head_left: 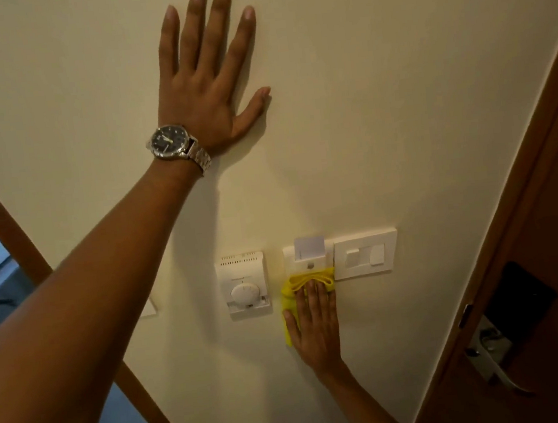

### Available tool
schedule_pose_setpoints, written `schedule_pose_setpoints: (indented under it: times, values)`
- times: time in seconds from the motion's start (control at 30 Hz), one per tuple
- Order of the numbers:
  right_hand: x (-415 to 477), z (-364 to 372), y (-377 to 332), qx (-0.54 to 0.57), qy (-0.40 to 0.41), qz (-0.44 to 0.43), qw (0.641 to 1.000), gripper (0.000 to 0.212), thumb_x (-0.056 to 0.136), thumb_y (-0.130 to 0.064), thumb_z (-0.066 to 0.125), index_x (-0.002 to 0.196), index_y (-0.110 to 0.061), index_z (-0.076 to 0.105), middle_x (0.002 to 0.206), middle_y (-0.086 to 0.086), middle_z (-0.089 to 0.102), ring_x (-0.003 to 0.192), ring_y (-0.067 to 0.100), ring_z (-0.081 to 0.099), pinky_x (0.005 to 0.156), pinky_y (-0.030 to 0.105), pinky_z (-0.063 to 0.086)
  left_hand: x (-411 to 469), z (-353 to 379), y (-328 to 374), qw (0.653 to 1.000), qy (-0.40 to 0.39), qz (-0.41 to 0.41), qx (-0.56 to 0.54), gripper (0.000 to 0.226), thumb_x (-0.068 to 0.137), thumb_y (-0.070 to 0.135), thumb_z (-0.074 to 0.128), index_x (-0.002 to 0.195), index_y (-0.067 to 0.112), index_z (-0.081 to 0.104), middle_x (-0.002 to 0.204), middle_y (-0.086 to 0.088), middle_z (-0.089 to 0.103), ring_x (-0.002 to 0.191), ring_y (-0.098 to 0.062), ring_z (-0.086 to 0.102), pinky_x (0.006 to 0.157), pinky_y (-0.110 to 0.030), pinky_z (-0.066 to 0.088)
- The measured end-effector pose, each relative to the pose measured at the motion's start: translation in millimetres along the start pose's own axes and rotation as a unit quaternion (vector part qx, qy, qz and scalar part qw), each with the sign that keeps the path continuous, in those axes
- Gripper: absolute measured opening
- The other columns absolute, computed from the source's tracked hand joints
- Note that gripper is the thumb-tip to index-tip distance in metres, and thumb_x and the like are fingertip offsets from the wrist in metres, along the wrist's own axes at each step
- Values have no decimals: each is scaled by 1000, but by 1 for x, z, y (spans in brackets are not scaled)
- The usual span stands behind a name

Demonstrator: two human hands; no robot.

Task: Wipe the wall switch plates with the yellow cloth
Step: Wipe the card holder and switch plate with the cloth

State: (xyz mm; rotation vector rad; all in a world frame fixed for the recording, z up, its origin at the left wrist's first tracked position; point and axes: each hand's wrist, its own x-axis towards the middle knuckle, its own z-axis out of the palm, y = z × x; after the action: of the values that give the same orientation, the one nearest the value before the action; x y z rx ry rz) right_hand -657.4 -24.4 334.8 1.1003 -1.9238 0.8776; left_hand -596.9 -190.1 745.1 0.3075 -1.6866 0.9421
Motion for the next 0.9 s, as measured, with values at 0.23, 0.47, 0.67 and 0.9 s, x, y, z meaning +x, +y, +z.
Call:
schedule_pose_setpoints:
  times: [0.23,0.47,0.67,0.9]
  values:
    - [31,2,-7,28,17,28,999,75,104,-46,49,162,-15,13,170,9,9,157,33,14,118,63,32,0,5,2,1000,17,-12,18,77,106,71,32,163,20,31,164,-17,37,151,-41,35,123,-60,29]
    - [31,3,0,20,11,15,1000,73,104,-46,49,162,-16,16,169,11,16,156,34,17,120,60,31,-2,3,1,1000,18,-9,11,76,106,69,32,164,18,30,165,-18,35,152,-42,34,123,-62,30]
    - [-4,6,13,-5,4,-31,999,71,94,-40,64,150,-8,36,169,13,13,154,34,18,115,58,37,-2,-3,1,1000,4,-5,-1,77,107,68,31,164,17,30,165,-20,33,152,-43,32,124,-64,29]
    - [21,9,-1,4,21,7,1000,74,103,-46,49,161,-13,17,168,12,13,157,32,10,114,63,38,-4,4,2,999,34,-22,16,73,106,70,37,160,21,38,158,-16,47,146,-40,45,120,-60,38]
